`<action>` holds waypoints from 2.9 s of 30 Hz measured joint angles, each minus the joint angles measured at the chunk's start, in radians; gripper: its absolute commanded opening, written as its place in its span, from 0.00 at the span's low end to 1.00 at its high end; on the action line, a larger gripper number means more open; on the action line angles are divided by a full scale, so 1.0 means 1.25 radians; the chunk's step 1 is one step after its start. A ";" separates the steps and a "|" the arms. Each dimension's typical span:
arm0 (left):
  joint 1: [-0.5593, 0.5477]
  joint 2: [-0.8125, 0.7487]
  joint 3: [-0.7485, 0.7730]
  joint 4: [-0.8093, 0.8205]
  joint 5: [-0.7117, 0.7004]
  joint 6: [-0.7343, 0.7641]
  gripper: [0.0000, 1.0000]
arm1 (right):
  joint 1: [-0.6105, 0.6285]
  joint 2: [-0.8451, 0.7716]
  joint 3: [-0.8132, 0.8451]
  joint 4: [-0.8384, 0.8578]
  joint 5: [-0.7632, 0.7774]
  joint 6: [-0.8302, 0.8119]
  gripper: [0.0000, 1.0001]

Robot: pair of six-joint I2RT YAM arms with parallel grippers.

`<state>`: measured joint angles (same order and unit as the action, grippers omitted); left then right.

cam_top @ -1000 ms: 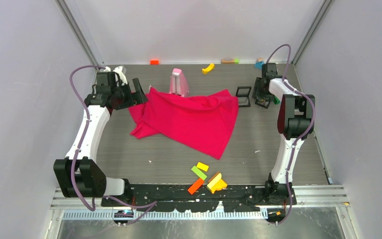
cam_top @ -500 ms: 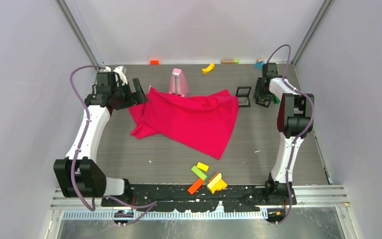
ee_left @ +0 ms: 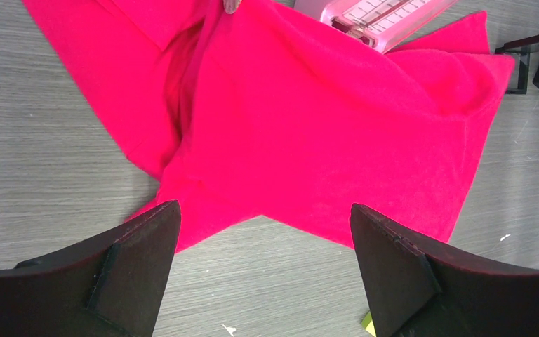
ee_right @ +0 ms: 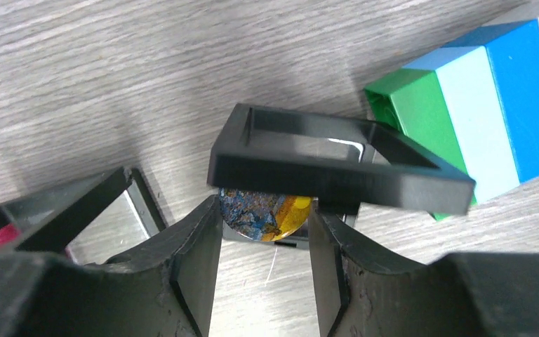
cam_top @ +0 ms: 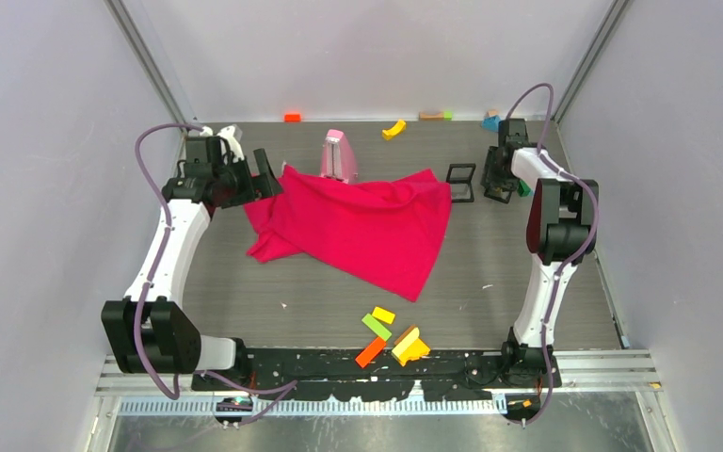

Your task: Pin the brooch onto the clothing

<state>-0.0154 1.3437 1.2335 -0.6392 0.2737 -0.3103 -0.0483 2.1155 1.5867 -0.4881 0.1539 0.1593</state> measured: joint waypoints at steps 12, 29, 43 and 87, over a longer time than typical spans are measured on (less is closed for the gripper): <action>-0.083 0.000 -0.002 -0.001 -0.013 0.001 0.93 | 0.032 -0.238 -0.173 0.008 -0.014 0.019 0.32; -0.229 -0.253 -0.294 0.133 0.193 -0.301 0.88 | 0.598 -0.633 -0.513 0.201 -0.084 0.039 0.32; -0.298 -0.276 -0.371 0.270 0.280 -0.484 0.61 | 0.830 -0.651 -0.534 0.317 -0.050 0.021 0.32; -0.353 -0.333 -0.324 0.231 0.338 -0.194 0.00 | 0.638 -0.757 -0.451 0.266 -0.437 0.173 0.68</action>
<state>-0.4564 0.9276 0.8280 -0.3508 0.6956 -0.5526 0.7494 1.1690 1.0229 -0.1558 -0.3923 0.3752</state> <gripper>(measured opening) 0.029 0.700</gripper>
